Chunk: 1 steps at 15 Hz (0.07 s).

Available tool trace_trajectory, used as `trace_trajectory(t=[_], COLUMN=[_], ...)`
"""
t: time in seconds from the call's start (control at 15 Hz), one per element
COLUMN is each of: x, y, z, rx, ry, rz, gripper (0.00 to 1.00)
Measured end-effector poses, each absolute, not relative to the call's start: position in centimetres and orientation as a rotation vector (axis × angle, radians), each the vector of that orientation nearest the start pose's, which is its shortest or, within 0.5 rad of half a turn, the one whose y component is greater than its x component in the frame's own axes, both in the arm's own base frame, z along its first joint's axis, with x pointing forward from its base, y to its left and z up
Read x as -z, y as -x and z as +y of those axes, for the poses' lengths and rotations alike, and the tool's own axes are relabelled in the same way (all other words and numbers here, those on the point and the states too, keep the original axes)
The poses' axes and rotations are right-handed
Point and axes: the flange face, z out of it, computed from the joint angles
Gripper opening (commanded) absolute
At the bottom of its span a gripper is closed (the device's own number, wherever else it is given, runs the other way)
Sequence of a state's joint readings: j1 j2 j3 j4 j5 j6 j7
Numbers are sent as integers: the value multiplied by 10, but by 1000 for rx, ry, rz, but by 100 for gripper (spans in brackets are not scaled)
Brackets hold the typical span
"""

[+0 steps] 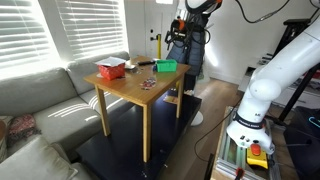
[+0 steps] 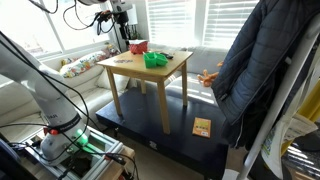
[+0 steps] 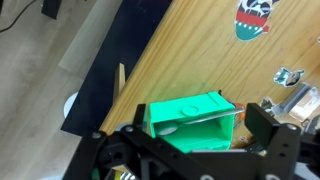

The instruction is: Push the green lunch box a little to the right, pick up the silver spoon and put it in the green lunch box

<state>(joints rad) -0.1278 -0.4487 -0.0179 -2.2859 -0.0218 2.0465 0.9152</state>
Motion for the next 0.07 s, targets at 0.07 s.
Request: trace_trajectory(t=[0.07], x=[-545], y=[-433], z=[-66], rx=[306], ry=[2650], rz=[1531], gripper=[100])
